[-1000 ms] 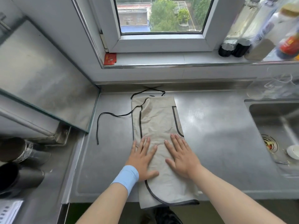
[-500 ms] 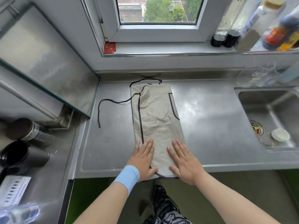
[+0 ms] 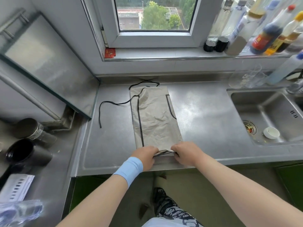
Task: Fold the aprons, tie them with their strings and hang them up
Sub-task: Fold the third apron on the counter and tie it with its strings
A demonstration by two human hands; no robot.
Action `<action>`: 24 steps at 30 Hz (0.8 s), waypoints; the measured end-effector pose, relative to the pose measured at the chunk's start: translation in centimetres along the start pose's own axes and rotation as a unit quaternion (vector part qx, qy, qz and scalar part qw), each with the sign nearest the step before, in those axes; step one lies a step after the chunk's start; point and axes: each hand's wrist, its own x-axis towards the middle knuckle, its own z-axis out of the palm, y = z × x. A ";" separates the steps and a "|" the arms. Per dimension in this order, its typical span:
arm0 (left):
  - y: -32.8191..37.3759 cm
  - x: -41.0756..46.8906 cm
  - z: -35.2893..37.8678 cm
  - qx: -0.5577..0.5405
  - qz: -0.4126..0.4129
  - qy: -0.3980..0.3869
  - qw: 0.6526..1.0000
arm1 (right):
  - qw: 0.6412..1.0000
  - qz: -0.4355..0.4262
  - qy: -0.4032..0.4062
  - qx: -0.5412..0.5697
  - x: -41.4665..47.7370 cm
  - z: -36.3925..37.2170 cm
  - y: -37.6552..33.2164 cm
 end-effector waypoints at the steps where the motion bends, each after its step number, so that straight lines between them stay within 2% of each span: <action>1: -0.1 0.0 -0.9 -0.014 -0.021 0.009 1.000 | 1.000 0.022 -0.020 0.006 0.4 -1.0 -0.1; 5: -0.4 0.1 -5.2 -0.089 -0.084 0.007 0.992 | 0.978 0.100 -0.146 0.108 1.7 -5.8 -0.2; 8: -0.1 0.2 -8.9 -0.130 -0.086 -0.122 0.980 | 0.951 0.113 -0.249 0.142 2.2 -10.0 0.1; 9: -0.1 0.3 -9.8 -0.116 -0.074 -0.160 0.977 | 0.948 0.114 -0.251 0.161 2.4 -11.1 0.4; 11: -0.3 0.6 -11.5 -0.087 -0.063 -0.173 0.979 | 0.950 0.111 -0.206 0.208 3.1 -13.0 1.4; 14: -1.9 1.9 -12.7 -0.120 -0.091 -0.084 0.985 | 0.954 0.125 -0.075 0.263 4.9 -14.2 2.7; 16: -3.5 3.1 -13.0 -0.158 -0.138 0.000 0.978 | 0.949 0.136 0.020 0.283 6.7 -14.4 3.2; 18: -5.1 4.7 -12.6 -0.184 -0.177 0.041 0.966 | 0.943 0.142 0.085 0.289 8.7 -13.8 3.8; 21: -6.0 6.3 -11.2 -0.118 -0.227 0.078 0.963 | 0.947 0.141 0.087 0.274 11.9 -11.9 4.2; 23: -5.6 6.9 -9.7 -0.026 -0.214 0.165 0.963 | 0.952 0.142 0.075 0.260 13.9 -10.2 4.0; 24: -4.9 6.9 -8.7 -0.003 -0.182 0.201 0.962 | 0.953 0.147 0.076 0.254 14.3 -9.5 3.7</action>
